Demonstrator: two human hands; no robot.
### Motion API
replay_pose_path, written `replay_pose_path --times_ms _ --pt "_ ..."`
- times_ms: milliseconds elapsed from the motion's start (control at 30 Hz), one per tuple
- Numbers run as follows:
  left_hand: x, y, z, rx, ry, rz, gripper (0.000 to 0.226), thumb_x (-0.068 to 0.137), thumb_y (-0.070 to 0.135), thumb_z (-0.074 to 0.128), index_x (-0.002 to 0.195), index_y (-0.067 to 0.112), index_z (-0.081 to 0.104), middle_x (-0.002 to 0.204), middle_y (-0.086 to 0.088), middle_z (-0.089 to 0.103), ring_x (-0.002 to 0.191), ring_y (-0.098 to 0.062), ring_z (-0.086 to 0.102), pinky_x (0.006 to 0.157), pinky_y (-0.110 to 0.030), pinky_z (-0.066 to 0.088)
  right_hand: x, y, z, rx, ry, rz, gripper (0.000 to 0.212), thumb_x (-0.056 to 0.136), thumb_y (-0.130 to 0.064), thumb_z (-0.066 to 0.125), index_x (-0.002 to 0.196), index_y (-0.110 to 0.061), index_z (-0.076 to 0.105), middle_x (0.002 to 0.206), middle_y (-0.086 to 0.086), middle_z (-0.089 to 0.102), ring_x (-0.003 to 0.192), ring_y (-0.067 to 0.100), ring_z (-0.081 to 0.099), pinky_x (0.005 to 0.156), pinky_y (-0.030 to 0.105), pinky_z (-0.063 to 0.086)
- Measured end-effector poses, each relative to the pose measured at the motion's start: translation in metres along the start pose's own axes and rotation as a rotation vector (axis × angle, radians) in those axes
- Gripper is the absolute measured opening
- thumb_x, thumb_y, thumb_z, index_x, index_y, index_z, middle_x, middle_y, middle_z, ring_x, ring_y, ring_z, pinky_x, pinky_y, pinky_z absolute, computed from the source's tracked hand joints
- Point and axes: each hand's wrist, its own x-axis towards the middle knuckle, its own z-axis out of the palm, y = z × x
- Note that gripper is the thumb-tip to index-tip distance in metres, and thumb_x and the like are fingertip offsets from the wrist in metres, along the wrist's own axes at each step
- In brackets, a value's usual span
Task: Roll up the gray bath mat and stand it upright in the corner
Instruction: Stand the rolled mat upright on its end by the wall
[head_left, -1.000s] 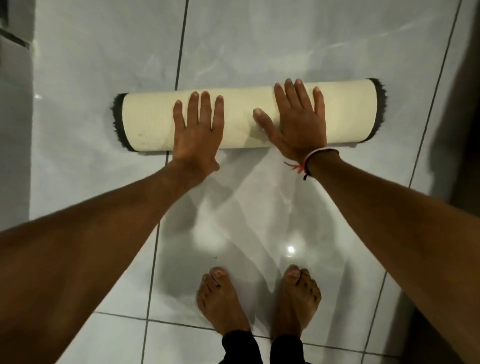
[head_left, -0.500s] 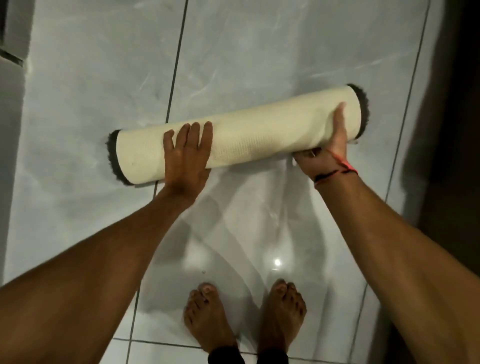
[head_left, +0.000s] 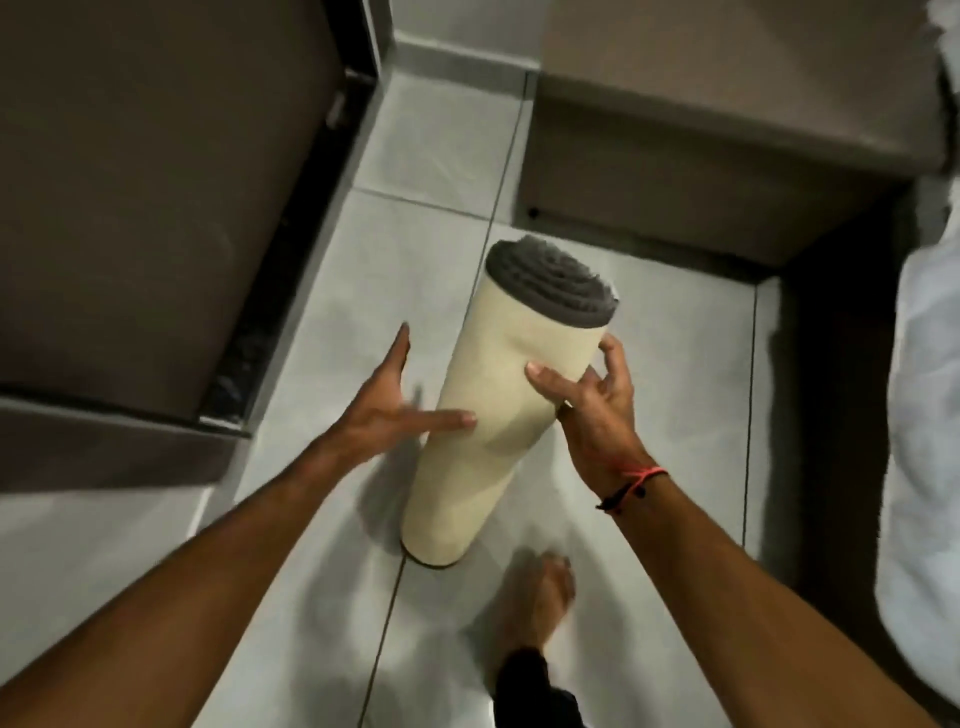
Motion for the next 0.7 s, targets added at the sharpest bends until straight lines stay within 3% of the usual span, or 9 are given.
replay_pose_path --times_ms 67,133,200,233,300,433,500,567,700 --pt "0.032 0.059 -0.038 -0.017 -0.046 0.07 0.163 0.035 0.062 0.099 0.16 0.043 -0.004 0.172 0.01 0.011 0.156 -0.008 0.016 0.126 -0.037 0.023 0.03 -0.041 0.024 -0.056 -0.135 -0.007 0.078 0.081 0.009 0.078 0.146 -0.016 0.043 0.131 0.015 0.072 0.12 0.034 0.07 0.1 0.055 0.057" --pt "0.072 0.123 -0.083 -0.042 -0.083 0.201 0.152 0.038 0.047 0.104 0.159 0.046 0.012 0.165 0.016 0.031 0.151 0.0 0.029 0.124 -0.031 0.029 0.076 -0.093 0.053 -0.088 -0.255 -0.027 0.081 0.077 0.006 0.08 0.146 -0.019 0.044 0.132 0.012 0.072 0.122 0.032 0.069 0.103 0.06 0.054" --pt "0.105 0.169 -0.113 -0.024 -0.12 0.28 0.123 0.039 0.045 0.104 0.142 0.062 0.037 0.142 0.033 0.054 0.134 0.011 0.047 0.113 -0.018 0.044 0.117 -0.135 0.075 -0.132 -0.336 -0.043 0.084 0.074 0.007 0.083 0.145 -0.018 0.046 0.132 0.014 0.071 0.124 0.033 0.067 0.106 0.063 0.051" --pt "0.113 0.185 -0.124 -0.025 -0.123 0.305 0.111 0.04 0.046 0.103 0.13 0.069 0.042 0.134 0.038 0.058 0.128 0.015 0.051 0.105 -0.009 0.046 0.129 -0.151 0.084 -0.123 -0.382 -0.065 0.086 0.072 0.008 0.085 0.145 -0.017 0.047 0.133 0.016 0.07 0.126 0.035 0.066 0.108 0.063 0.049" --pt "0.148 0.221 -0.15 -0.061 -0.085 0.357 0.105 0.042 0.042 0.103 0.126 0.068 0.046 0.131 0.036 0.061 0.125 0.014 0.054 0.096 -0.004 0.047 0.172 -0.19 0.108 -0.123 -0.415 -0.093 0.086 0.069 0.005 0.087 0.143 -0.017 0.048 0.134 0.018 0.069 0.127 0.038 0.064 0.109 0.062 0.048" --pt "0.226 0.27 -0.196 -0.2 0.031 0.361 0.116 0.047 0.024 0.103 0.148 0.03 0.046 0.139 0.013 0.063 0.128 -0.001 0.06 0.101 -0.02 0.054 0.258 -0.246 0.153 -0.117 -0.401 -0.096 0.089 0.069 0.005 0.087 0.145 -0.018 0.046 0.134 0.016 0.07 0.125 0.034 0.066 0.101 0.053 0.057" --pt "0.259 0.284 -0.208 -0.248 0.092 0.321 0.111 0.044 0.026 0.102 0.143 0.024 0.052 0.131 0.012 0.068 0.12 -0.005 0.066 0.095 -0.025 0.059 0.293 -0.262 0.172 -0.153 -0.378 -0.109 0.085 0.073 0.013 0.082 0.145 -0.013 0.045 0.133 0.016 0.07 0.121 0.031 0.069 0.092 0.042 0.062" --pt "0.294 0.298 -0.219 -0.236 0.132 0.273 0.094 0.039 0.036 0.1 0.126 0.034 0.063 0.118 0.019 0.072 0.114 -0.006 0.069 0.087 -0.024 0.062 0.328 -0.278 0.189 -0.173 -0.339 -0.136 0.081 0.074 0.018 0.077 0.143 -0.012 0.048 0.133 0.016 0.07 0.118 0.03 0.07 0.089 0.036 0.063" --pt "0.363 0.333 -0.259 -0.271 0.121 0.225 0.072 0.04 0.039 0.1 0.101 0.059 0.067 0.111 0.028 0.074 0.11 -0.004 0.07 0.081 -0.02 0.061 0.407 -0.312 0.23 -0.204 -0.314 -0.14 0.088 0.064 0.015 0.08 0.142 -0.007 0.047 0.133 0.017 0.069 0.127 0.037 0.064 0.101 0.044 0.059"
